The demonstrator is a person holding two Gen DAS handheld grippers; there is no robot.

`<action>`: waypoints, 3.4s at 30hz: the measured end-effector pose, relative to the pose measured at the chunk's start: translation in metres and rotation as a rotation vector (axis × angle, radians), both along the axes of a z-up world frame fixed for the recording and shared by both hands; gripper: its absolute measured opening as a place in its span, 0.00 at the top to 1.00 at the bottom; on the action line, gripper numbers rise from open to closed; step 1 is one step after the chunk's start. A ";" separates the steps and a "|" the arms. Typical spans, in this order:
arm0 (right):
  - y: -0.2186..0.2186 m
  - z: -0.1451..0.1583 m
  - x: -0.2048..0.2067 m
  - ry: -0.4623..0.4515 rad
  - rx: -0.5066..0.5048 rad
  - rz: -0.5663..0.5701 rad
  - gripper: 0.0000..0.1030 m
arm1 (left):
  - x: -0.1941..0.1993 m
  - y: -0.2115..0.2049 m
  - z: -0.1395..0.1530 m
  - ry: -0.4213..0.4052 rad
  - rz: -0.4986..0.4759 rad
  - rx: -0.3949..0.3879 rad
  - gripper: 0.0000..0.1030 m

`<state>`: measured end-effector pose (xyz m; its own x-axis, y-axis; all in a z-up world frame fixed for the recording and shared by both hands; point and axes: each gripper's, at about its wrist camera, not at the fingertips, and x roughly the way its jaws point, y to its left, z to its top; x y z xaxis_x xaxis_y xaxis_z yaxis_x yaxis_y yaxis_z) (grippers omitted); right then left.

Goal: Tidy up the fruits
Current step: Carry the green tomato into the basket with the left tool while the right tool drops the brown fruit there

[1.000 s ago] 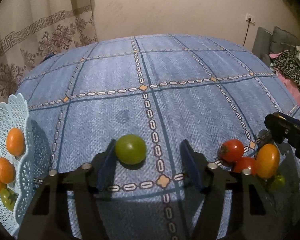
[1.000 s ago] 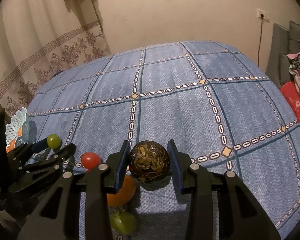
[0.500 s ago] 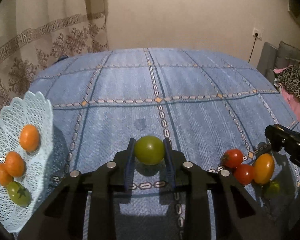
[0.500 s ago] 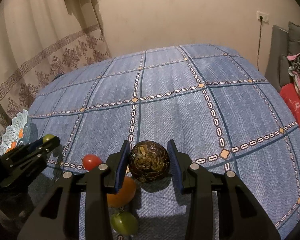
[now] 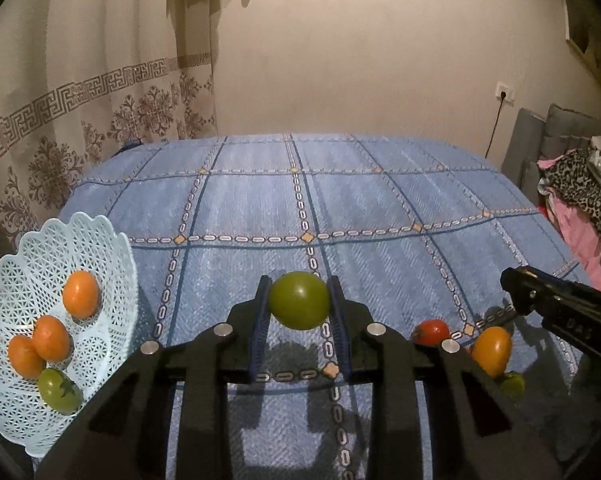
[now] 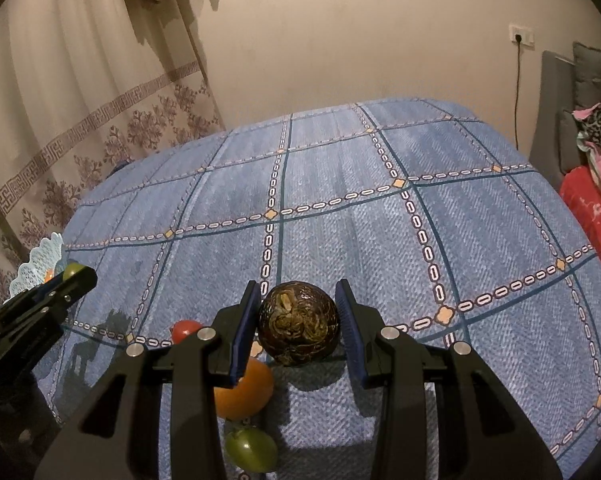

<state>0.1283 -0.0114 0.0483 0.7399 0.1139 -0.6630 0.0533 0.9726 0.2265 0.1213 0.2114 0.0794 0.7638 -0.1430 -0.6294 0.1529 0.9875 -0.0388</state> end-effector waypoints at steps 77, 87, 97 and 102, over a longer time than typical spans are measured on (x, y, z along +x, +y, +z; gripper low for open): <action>0.240 0.054 0.016 -0.013 0.165 0.545 0.62 | -0.068 0.210 0.026 -0.160 0.558 -0.034 0.28; 0.266 0.046 0.027 0.020 0.201 0.579 0.47 | -0.071 0.221 0.027 -0.166 0.586 -0.072 0.16; 0.235 0.046 0.016 -0.039 0.144 0.476 0.46 | -0.072 0.216 0.030 -0.180 0.561 -0.077 0.07; 0.216 0.044 0.002 -0.081 0.083 0.420 0.46 | -0.072 0.211 0.032 -0.183 0.552 -0.078 0.07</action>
<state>0.1300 0.2045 0.0920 0.6674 0.4667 -0.5803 -0.3645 0.8842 0.2919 0.0488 0.4225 0.1109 0.8339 0.2660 -0.4837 -0.3717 0.9183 -0.1358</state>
